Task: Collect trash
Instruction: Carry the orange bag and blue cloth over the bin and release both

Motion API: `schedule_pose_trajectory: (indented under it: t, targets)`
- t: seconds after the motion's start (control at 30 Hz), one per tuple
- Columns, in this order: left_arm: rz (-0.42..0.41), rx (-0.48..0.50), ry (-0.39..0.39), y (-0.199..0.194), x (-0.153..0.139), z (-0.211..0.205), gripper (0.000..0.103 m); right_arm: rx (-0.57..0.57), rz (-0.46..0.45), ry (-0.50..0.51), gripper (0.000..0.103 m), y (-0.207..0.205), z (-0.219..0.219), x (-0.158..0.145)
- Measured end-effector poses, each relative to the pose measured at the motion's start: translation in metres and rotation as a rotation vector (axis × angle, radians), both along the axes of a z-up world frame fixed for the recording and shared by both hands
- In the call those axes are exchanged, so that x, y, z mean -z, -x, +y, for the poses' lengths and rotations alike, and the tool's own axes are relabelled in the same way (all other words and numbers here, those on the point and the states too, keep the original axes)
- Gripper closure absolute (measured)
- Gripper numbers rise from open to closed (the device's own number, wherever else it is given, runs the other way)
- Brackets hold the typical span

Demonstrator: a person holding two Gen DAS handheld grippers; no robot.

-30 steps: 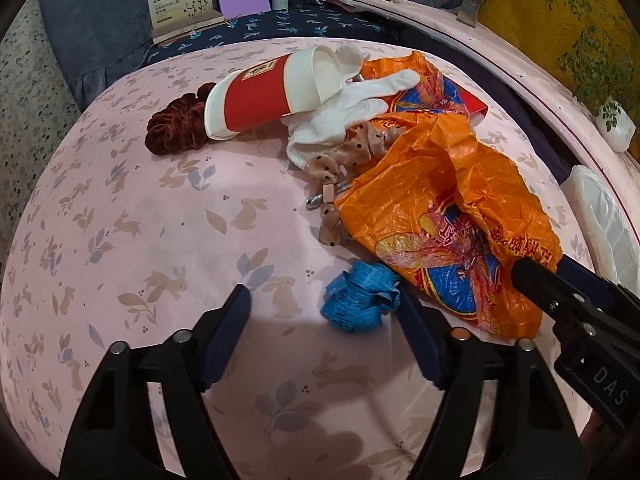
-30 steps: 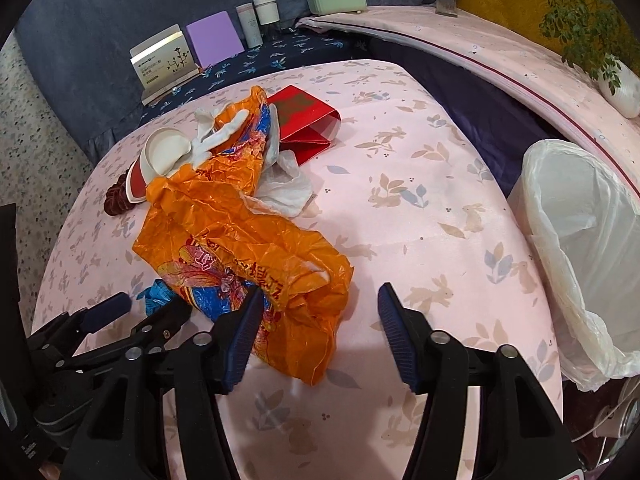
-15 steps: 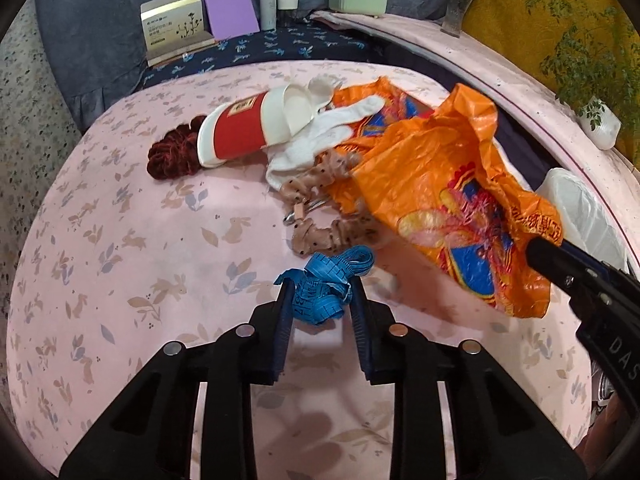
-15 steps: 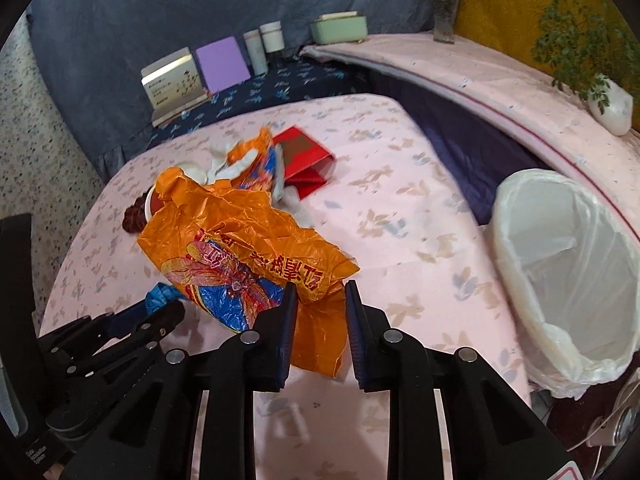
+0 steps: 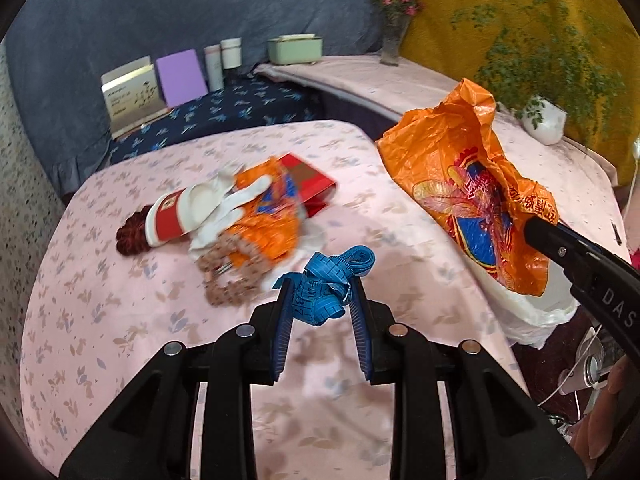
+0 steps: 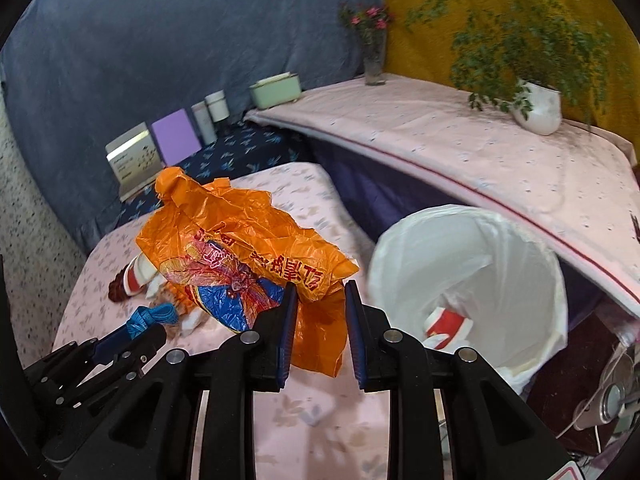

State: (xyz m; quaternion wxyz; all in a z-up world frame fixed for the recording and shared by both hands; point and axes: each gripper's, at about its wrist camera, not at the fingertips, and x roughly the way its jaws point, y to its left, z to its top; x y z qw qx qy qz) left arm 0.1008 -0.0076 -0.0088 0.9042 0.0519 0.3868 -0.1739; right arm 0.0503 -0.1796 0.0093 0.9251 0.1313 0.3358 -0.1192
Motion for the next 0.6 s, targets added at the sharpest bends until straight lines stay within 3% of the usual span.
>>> schedule_pose_trajectory:
  t: [0.6]
  targets:
    - [-0.094, 0.216, -0.026, 0.035, -0.028, -0.115, 0.076, 0.223, -0.058, -0.03, 0.08, 0.061, -0.099, -0.011]
